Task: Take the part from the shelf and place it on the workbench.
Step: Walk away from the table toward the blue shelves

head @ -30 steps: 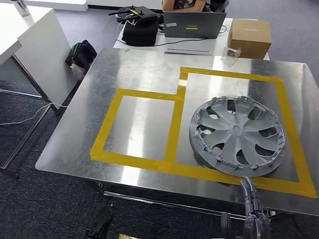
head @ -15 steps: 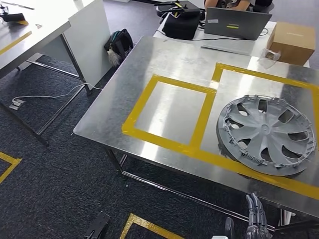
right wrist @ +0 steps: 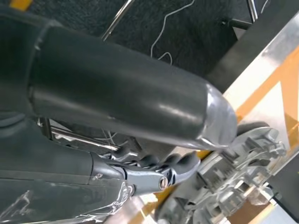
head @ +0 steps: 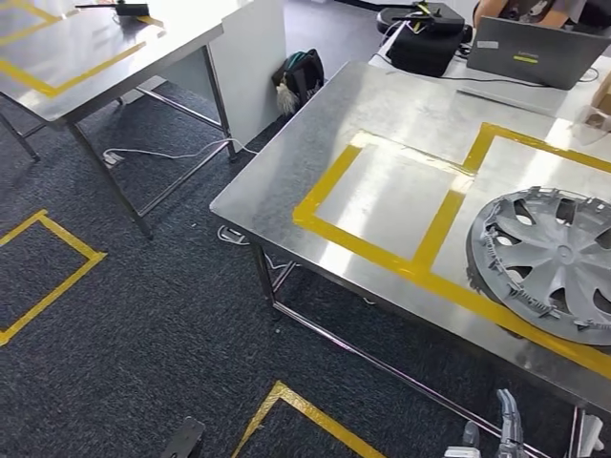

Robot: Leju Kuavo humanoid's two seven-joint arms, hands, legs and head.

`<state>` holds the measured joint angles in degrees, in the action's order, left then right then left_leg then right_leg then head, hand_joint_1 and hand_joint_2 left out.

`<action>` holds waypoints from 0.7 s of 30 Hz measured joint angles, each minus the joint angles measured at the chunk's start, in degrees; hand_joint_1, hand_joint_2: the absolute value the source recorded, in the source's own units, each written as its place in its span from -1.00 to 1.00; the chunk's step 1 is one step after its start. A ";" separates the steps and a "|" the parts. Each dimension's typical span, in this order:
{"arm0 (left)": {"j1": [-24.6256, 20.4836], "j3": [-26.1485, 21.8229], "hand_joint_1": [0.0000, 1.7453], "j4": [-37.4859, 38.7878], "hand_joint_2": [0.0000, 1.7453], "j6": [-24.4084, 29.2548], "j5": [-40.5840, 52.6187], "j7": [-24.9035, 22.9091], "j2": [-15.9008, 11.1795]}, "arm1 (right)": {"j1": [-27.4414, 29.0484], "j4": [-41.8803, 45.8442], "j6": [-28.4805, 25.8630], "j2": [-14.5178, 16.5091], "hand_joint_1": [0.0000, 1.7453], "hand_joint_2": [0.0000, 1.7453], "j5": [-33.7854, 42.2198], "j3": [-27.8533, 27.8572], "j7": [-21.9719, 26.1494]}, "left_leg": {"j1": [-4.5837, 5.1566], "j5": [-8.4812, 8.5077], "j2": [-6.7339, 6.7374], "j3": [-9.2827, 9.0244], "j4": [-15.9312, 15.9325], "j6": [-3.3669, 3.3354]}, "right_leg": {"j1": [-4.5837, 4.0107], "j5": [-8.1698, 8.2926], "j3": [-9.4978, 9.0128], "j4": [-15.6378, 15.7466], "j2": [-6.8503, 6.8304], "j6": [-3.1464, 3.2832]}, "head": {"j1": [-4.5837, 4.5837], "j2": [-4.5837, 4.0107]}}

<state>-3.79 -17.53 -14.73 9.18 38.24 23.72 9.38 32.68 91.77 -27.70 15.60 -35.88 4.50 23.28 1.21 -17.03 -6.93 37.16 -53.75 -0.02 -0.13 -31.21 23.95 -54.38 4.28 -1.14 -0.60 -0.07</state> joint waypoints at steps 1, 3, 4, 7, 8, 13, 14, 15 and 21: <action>0.15 -0.19 -1.00 0.09 -1.00 0.10 -0.07 0.11 -0.01 | -0.25 -0.34 0.37 0.27 -1.00 -1.00 0.25 0.53 0.20 | -0.01 -0.17 0.28 0.35 -0.21 0.29 | 0.02 0.42 0.47 -0.07 -0.82 0.32 | -0.03 0.00; 0.35 -0.47 -1.00 0.22 -1.00 0.21 -0.13 0.24 -0.01 | -0.59 -0.87 0.99 0.81 -1.00 -1.00 0.59 1.37 0.47 | -0.06 -4.22 2.77 1.62 -3.41 0.89 | 0.11 1.63 1.64 -0.13 -2.62 1.16 | 0.42 0.01; 0.33 -0.57 -1.00 0.26 -1.00 0.23 -0.20 0.30 0.07 | -0.70 -1.17 1.55 1.11 -1.00 -1.00 0.84 1.87 0.67 | -0.17 -7.71 4.49 2.50 -6.71 1.19 | 0.06 2.23 2.34 -0.15 -3.56 1.42 | 0.62 0.01; 0.23 -0.98 -1.00 0.29 -1.00 0.26 -0.63 0.38 0.22 | -1.32 -2.73 4.00 2.13 -1.00 -1.00 1.55 4.00 1.67 | -1.16 -13.33 6.10 4.04 -17.74 2.24 | 0.00 4.09 4.61 -0.26 -6.58 1.39 | 0.81 0.01; 0.27 -1.13 -1.00 0.30 -1.00 0.26 -0.77 0.40 0.26 | -1.79 -3.44 4.62 2.42 -1.00 -1.00 1.65 4.71 2.00 | -1.56 -12.44 6.25 3.39 -19.05 2.58 | 0.01 4.71 5.39 -0.36 -7.50 1.24 | 0.81 0.01; 0.07 -1.86 -1.00 0.32 -1.00 0.23 -1.41 0.92 0.53 | -4.41 -7.70 6.43 3.30 -1.00 -1.00 1.89 7.34 3.42 | -2.22 -10.04 10.98 -10.17 -3.50 3.18 | 0.04 6.78 8.82 -1.88 -11.06 -0.36 | 0.79 0.01; -0.04 -2.08 -1.00 0.32 -1.00 0.20 -1.54 1.04 0.58 | -5.08 -8.72 6.35 3.38 -1.00 -1.00 1.35 7.65 3.79 | -1.99 -10.82 11.27 -11.35 -1.25 2.79 | 0.07 7.13 9.28 -2.27 -11.74 -0.75 | 0.77 0.01; -0.04 -2.28 -1.00 0.32 -1.00 0.15 -1.66 1.13 0.59 | -5.84 -9.84 6.11 3.45 -1.00 -1.00 0.68 7.86 4.11 | -1.77 -11.27 10.76 -11.29 -0.28 2.22 | 0.22 7.49 9.61 -2.57 -12.43 -1.17 | 0.70 0.01; -0.06 -3.19 -1.00 0.32 -1.00 -0.17 -2.07 1.08 0.63 | -7.96 -14.88 4.86 3.50 -1.00 -1.00 -0.93 8.15 4.93 | -1.07 -9.11 6.74 -8.29 -0.18 -0.83 | 0.60 -1.09 15.13 -16.47 -4.72 -2.10 | 0.62 0.01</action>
<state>-3.85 -20.72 -14.40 9.01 36.18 24.80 10.01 24.72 76.89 -22.85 19.10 -36.81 12.66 28.21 0.13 -26.14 -0.19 28.87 -53.93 -0.86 0.47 -32.30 39.08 -70.84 -0.44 -3.24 0.02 -0.07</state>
